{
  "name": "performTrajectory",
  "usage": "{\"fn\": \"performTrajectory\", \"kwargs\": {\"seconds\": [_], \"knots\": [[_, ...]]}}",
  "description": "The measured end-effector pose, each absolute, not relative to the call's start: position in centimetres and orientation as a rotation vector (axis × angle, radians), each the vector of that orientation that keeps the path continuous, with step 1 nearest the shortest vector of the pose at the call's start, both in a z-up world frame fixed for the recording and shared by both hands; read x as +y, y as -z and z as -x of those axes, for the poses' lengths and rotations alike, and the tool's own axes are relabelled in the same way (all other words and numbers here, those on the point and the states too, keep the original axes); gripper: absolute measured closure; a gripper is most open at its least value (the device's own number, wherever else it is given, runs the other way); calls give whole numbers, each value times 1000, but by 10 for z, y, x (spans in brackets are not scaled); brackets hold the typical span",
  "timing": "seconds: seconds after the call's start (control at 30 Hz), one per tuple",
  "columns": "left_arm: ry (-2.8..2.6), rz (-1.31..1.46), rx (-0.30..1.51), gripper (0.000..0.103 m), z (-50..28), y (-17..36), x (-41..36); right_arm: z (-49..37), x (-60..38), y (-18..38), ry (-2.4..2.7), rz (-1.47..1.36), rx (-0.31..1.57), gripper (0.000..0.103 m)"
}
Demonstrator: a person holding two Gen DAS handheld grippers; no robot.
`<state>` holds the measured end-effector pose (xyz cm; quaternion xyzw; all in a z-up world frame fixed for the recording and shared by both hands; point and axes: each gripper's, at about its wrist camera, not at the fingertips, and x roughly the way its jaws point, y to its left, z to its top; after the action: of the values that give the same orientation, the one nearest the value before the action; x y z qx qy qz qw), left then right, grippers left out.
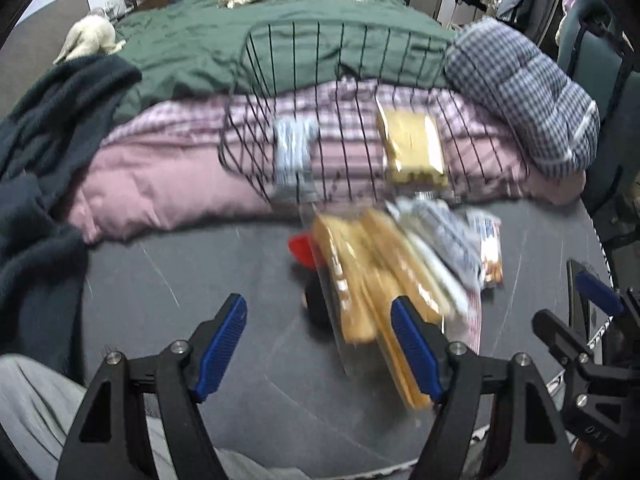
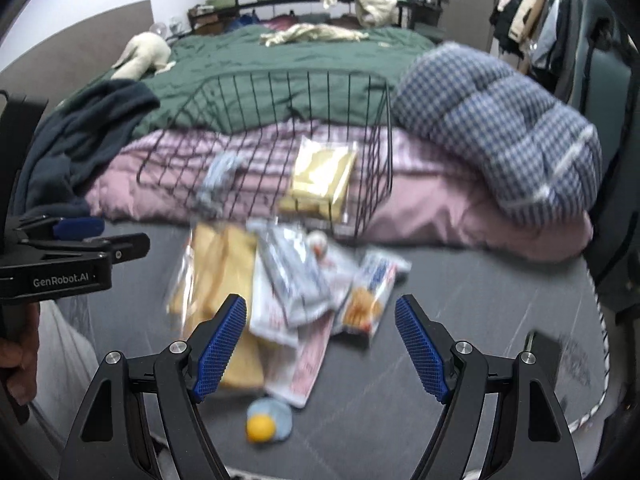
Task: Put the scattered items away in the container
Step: 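Lower the left tool onto the bagged bread rolls and close it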
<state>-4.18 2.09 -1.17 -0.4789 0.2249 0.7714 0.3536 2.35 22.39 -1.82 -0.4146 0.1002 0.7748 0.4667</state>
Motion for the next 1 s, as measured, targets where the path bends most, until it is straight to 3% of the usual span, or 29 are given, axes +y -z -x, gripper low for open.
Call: {"fn": "performTrajectory", "kwargs": {"seconds": [0.2, 0.6, 0.73, 1.0], "knots": [[-1931, 1292, 620, 25, 18, 35, 11, -34, 213, 46, -1878, 1068, 283, 25], [-1811, 1301, 627, 26, -10, 49, 27, -44, 220, 44, -1847, 1044, 316, 25], [-1791, 1308, 641, 47, -11, 54, 35, -47, 222, 45, -1835, 1045, 308, 25], [-1763, 1324, 662, 50, -14, 65, 43, -59, 234, 53, -1803, 1034, 348, 25]]}}
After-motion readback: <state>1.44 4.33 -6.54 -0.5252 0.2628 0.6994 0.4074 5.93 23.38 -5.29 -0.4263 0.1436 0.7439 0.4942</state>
